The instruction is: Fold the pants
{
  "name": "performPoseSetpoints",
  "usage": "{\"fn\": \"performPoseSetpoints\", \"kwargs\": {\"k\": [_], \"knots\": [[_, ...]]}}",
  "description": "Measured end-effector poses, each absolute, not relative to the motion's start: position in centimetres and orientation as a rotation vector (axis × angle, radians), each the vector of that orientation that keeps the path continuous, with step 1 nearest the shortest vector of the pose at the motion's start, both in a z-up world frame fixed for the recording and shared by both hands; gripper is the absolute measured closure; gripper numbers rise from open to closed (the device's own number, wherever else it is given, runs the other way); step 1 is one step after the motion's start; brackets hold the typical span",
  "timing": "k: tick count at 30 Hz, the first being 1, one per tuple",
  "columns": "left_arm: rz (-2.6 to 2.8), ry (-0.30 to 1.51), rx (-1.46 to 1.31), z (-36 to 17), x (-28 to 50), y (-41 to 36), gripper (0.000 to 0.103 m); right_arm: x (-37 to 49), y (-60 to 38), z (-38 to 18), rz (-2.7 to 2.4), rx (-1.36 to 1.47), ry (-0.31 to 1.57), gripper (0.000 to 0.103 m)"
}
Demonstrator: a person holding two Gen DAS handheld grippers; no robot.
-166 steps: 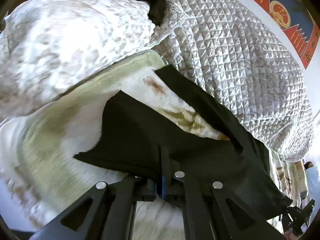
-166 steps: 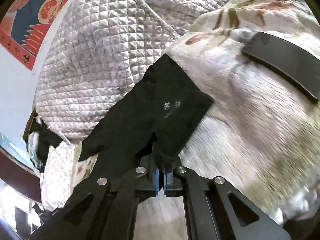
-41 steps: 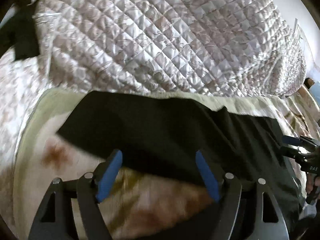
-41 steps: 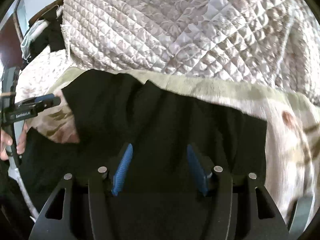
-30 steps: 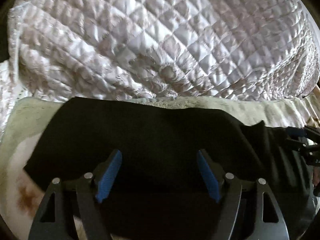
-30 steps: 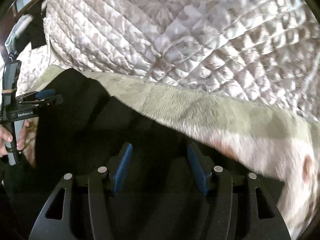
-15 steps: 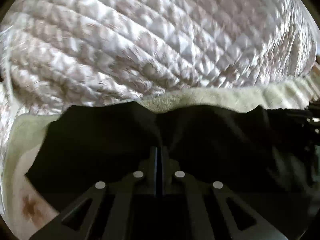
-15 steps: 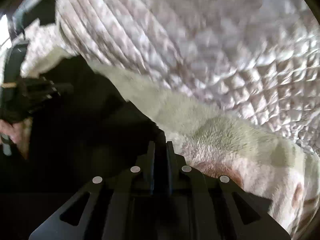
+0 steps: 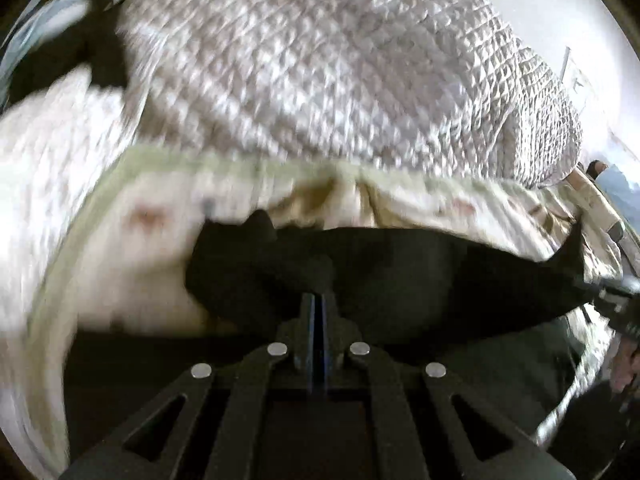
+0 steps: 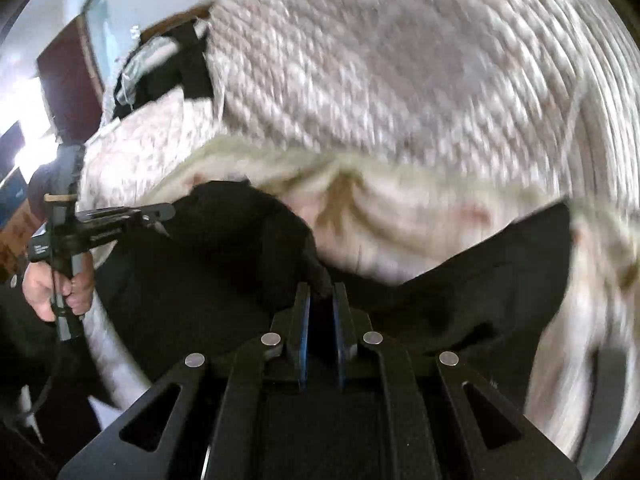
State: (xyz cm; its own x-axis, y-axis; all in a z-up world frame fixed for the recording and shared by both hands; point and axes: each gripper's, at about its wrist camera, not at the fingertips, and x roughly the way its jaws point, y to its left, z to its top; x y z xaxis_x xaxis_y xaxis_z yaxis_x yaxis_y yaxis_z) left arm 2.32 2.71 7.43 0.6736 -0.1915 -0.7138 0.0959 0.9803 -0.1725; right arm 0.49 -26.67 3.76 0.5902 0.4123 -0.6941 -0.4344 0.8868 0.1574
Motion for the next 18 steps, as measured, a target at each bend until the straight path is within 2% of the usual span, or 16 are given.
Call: {"fn": "performPoseSetpoints", "kwargs": {"k": [3,7,8,9,10,11,12,18], "knots": [[-0.145,0.907,-0.155,4.8,-0.4,3.2,0.098,-1.1,-27.9,-0.3,0.438,0.055,0.921,0.091],[-0.135,0.931,-0.209,4.4,-2.8,4.4,0.097,-3.2,-29.5,-0.8,0.432,0.185,0.925,0.078],[-0.130,0.916,-0.209,5.0,-3.1,4.6,0.092,-3.7,-29.8,-0.3,0.429,0.201,0.901,0.074],[-0.125,0.896,-0.205,5.6,-3.2,4.7,0.079,-4.3,-30.2,0.3,0.422,0.224,0.876,0.068],[-0.123,0.873,-0.201,6.2,-3.4,4.7,0.071,-4.6,-30.3,0.5,0.417,0.240,0.864,0.065],[-0.124,0.854,-0.198,6.7,-3.0,4.7,0.056,-4.8,-30.8,0.7,0.402,0.268,0.849,0.059],[-0.124,0.840,-0.196,7.2,-2.5,4.5,0.050,-5.1,-31.3,0.7,0.380,0.304,0.842,0.057],[-0.121,0.813,-0.129,8.5,2.6,2.3,0.047,-6.5,-34.7,0.2,0.191,0.463,0.819,0.057]]}}
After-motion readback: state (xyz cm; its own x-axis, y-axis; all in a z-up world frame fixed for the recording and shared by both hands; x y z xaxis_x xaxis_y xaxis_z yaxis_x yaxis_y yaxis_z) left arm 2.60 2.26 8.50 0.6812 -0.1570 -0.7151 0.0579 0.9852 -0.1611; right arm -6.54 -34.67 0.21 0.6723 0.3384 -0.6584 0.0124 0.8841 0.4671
